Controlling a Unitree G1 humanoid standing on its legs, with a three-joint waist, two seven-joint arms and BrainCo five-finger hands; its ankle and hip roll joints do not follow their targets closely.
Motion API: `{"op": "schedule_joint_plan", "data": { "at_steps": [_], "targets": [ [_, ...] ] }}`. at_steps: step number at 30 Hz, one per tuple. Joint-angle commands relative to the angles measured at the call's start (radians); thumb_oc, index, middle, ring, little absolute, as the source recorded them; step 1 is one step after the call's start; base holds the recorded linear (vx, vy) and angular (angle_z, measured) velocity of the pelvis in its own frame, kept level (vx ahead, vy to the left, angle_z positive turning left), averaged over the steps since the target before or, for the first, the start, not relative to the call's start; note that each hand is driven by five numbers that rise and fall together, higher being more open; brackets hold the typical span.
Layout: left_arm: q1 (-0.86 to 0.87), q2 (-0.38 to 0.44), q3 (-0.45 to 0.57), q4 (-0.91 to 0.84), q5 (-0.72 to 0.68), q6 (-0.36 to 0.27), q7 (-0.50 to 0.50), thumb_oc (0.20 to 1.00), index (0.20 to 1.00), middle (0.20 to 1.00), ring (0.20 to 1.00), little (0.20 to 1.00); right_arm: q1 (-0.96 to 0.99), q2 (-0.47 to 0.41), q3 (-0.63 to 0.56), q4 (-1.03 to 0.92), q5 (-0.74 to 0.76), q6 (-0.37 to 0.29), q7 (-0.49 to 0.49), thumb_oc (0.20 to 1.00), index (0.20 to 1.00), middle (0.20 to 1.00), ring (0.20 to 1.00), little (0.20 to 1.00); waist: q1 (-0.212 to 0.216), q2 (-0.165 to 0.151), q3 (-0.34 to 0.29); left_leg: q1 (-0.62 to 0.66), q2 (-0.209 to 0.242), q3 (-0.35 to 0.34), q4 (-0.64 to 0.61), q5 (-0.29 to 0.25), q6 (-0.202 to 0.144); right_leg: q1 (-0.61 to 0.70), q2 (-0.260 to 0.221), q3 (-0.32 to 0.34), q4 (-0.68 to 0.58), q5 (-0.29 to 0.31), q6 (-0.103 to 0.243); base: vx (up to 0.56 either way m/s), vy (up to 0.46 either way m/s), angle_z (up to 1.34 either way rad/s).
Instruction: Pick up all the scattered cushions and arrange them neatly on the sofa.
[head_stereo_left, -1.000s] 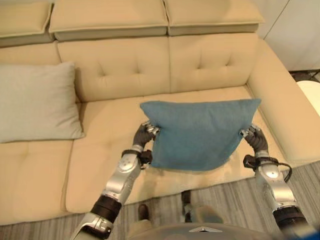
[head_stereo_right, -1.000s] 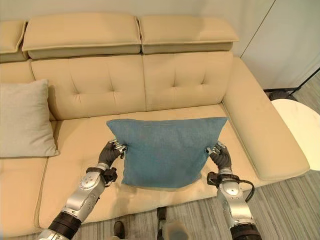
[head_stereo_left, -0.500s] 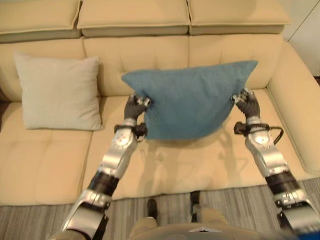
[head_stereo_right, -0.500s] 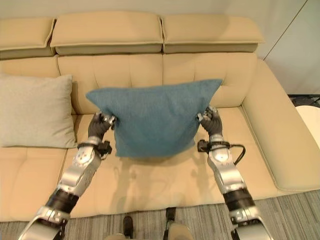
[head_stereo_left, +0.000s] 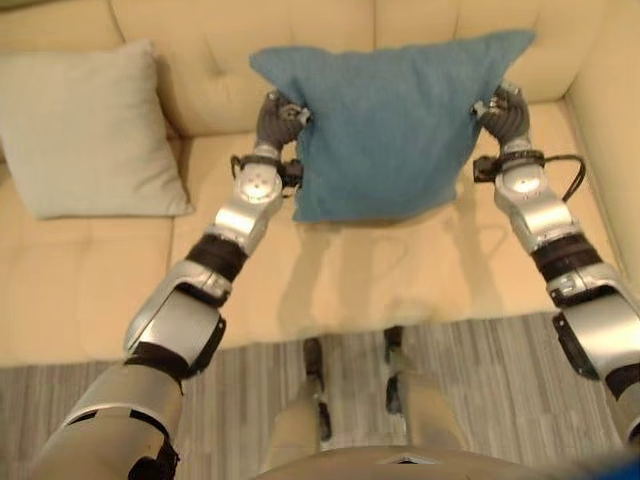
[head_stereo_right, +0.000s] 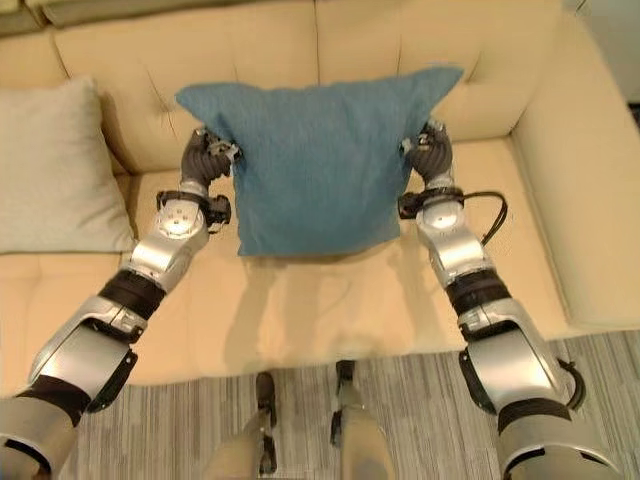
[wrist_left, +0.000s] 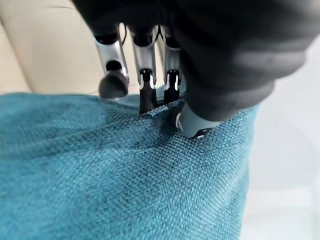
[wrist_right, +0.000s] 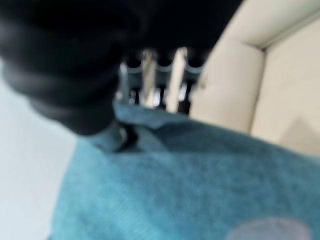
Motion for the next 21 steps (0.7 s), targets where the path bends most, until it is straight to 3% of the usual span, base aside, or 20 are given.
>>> {"op": "schedule_joint_plan", "data": {
  "at_steps": [1, 21],
  "targets": [
    [-0.165, 0.020, -0.026, -0.053, -0.028, -0.139, 0.001, 0.200, 0.200, 0.200, 0.200, 0.200, -0.164, -0.015, 0.050, -0.079, 0.002, -0.116, -0.016, 0.200, 0.200, 0.200, 0.200, 0.200, -0.004, -0.019, -0.032, 0.018, 0.009, -0.033, 0.003, -0.008, -0.068, 0.000, -0.024, 0.036, 0.178, -0.167, 0.129, 0.02, -0.008, 0.03],
    [-0.272, 0.027, -0.050, -0.059, -0.036, -0.160, 0.035, 0.200, 0.200, 0.200, 0.200, 0.200, -0.319, -0.011, 0.130, -0.052, 0.009, -0.113, -0.030, 0.200, 0.200, 0.200, 0.200, 0.200, 0.006, -0.017, -0.007, 0.004, 0.001, -0.027, 0.003, -0.007, -0.083, 0.000, -0.028, 0.028, 0.139, -0.141, 0.132, 0.01, -0.002, 0.02]
  ]
}}
